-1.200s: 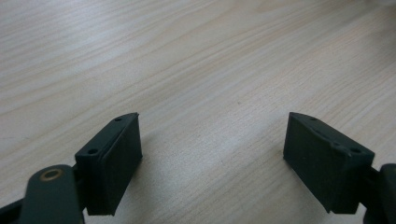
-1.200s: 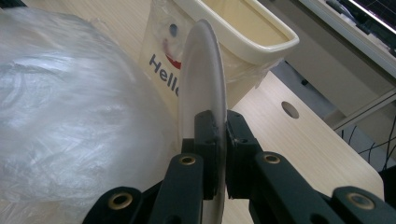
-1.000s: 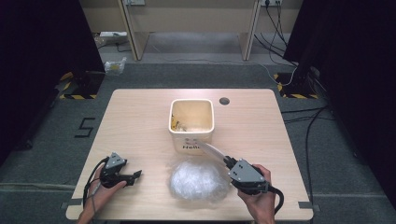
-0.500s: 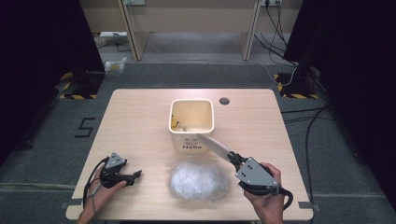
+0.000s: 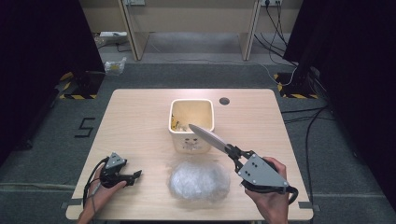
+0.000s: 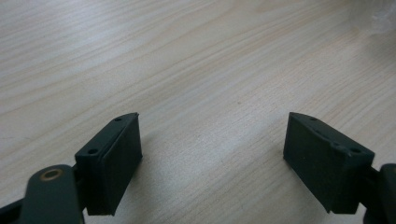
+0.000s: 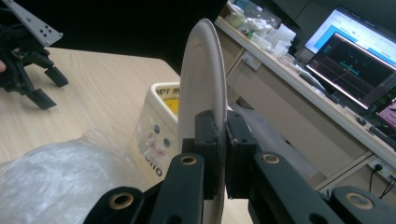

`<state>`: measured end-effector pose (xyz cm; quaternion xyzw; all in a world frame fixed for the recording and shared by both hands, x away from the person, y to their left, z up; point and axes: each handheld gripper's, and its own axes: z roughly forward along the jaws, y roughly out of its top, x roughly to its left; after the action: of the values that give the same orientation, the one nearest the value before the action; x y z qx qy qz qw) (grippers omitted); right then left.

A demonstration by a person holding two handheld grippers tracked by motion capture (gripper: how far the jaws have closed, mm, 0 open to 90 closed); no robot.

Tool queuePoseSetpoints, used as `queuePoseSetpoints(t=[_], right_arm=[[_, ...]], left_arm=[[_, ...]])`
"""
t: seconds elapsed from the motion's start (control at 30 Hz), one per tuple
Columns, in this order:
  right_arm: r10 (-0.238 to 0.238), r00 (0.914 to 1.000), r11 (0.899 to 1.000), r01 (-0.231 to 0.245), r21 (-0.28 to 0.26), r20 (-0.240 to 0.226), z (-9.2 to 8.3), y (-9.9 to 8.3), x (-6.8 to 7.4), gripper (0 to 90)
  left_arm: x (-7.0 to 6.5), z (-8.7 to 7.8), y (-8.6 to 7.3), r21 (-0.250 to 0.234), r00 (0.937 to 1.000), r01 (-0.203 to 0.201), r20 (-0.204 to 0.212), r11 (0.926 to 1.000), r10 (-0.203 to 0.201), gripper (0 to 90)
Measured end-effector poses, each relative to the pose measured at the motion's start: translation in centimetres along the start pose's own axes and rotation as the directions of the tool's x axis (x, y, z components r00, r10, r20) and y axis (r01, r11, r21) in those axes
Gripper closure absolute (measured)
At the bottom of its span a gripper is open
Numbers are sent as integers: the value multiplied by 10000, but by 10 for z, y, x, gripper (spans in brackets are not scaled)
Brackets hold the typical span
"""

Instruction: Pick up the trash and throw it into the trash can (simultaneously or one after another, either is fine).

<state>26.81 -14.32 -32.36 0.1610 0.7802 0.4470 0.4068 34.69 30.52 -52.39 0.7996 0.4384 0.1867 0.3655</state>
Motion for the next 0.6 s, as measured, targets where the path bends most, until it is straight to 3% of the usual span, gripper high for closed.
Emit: queuePoseSetpoints(t=[0.27,0.6], right_arm=[[25,10000,9998,-24,-197,65,13,11,-12,859],[318,9995,9986,-315,-416,70,45,22,-32,858]], left_arm=[[0,0,0,7,10000,1,-6,10000,-1,183],[0,0,0,13,10000,11,7,10000,-11,182]])
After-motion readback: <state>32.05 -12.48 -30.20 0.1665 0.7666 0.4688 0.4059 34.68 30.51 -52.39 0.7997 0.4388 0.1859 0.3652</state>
